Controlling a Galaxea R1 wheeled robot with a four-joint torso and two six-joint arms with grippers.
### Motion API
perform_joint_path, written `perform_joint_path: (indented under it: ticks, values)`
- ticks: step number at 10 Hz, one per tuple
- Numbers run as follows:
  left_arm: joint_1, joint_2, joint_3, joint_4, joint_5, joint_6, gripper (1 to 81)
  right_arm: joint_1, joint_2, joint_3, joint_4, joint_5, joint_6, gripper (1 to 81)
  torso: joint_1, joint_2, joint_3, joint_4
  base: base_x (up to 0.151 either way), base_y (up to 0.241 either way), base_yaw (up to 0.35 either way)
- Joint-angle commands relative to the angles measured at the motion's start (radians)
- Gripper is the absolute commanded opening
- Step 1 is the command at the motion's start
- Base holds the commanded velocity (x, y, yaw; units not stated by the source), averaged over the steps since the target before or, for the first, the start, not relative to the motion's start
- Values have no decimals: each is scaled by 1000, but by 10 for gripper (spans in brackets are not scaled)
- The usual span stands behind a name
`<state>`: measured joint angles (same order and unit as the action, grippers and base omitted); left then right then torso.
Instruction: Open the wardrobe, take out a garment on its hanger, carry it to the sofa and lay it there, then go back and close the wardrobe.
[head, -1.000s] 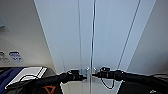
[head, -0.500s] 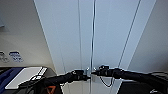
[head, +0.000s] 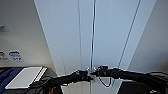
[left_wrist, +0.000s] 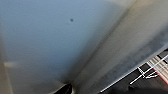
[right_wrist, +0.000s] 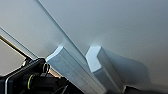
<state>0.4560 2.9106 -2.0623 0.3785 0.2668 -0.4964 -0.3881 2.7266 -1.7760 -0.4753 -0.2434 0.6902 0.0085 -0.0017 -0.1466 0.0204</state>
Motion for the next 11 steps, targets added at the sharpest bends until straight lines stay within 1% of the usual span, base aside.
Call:
perform_joint_path:
  ticks: [1, 2, 4, 6, 8, 9, 10, 11]
  values:
    - [-171, 46, -12, 39, -24, 7, 811, 160, 12, 23, 1, -2, 2, 811, 0, 0, 0, 0, 0, 0, 0]
    - [-171, 65, -9, 37, -28, 6, 811, 157, 18, 30, 3, 0, 2, 811, 0, 0, 0, 0, 0, 0, 0]
    - [-171, 110, 33, 28, -64, 2, 811, 137, 20, 78, 3, 6, 2, 811, 0, 0, 0, 0, 0, 0, 0]
    - [-148, 107, 205, 29, -66, 2, 811, 96, 5, 142, 1, 18, 3, 811, -1, 0, 0, 1, 0, 0, 0]
    - [-84, 67, 371, 39, -66, 2, 811, 51, -29, 258, 6, 91, 2, 811, 0, 0, 0, 1, 0, 0, 0]
    - [-41, 41, 437, 40, -66, 2, 811, 30, -34, 286, 1, 92, 2, 811, 0, 0, 0, 1, 0, 0, 0]
    - [-5, -9, 530, 52, -66, 2, 811, 10, -40, 319, 1, 96, 2, 811, 0, 0, 0, 1, 0, 0, 0]
    - [45, -83, 631, 74, -67, 2, 811, -11, -49, 358, -6, 104, 0, 811, 1, 1, 0, 1, 0, 0, 0]
